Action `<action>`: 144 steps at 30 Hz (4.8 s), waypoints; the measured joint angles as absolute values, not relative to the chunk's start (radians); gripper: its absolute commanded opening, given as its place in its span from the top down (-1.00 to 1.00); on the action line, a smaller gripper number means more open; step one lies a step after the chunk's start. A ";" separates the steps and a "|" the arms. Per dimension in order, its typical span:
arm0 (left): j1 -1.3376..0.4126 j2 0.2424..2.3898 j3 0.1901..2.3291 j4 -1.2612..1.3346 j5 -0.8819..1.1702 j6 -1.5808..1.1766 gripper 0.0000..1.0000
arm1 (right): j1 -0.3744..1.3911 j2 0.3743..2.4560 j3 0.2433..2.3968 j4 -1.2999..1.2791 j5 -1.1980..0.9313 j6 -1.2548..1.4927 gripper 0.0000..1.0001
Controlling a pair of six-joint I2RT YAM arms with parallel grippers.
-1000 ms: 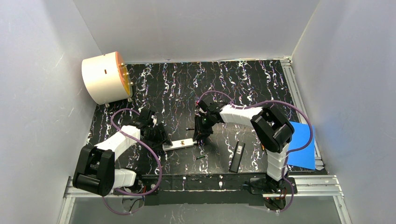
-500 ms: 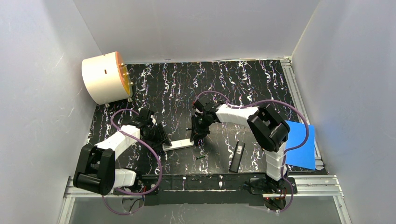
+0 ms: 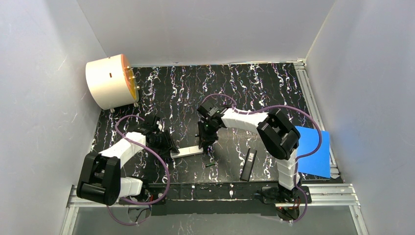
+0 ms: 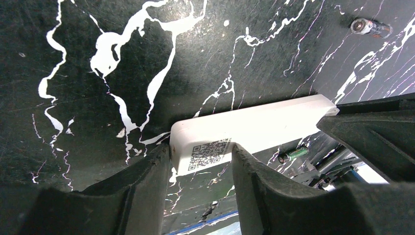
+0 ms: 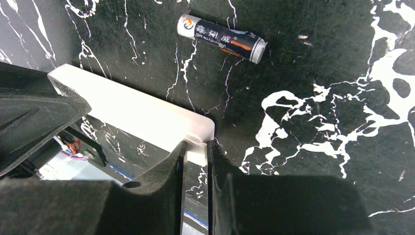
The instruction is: Load the batteries into the remote control
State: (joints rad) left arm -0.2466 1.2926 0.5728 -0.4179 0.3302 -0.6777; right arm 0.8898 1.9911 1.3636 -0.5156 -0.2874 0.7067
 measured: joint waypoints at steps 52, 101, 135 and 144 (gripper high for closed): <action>-0.241 1.276 0.544 -0.397 0.333 -0.717 0.26 | 0.938 1.861 1.134 -0.258 -0.159 0.804 0.71; -0.236 1.270 0.527 -0.377 0.343 -0.751 0.30 | 1.119 1.842 1.109 -0.219 0.258 0.967 -0.23; -0.284 1.264 0.463 -0.190 0.492 -0.776 -0.16 | 1.156 1.823 1.229 -0.485 0.393 0.859 -0.51; -0.302 1.234 0.489 -0.216 0.475 -0.772 -0.64 | 1.145 1.814 1.229 -0.524 0.386 0.818 -0.50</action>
State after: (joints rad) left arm -0.3019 1.2335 0.4889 -0.2157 0.4751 -0.7719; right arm 1.1454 1.8145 1.2293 -0.5243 0.3862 0.8181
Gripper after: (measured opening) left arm 0.768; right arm 0.742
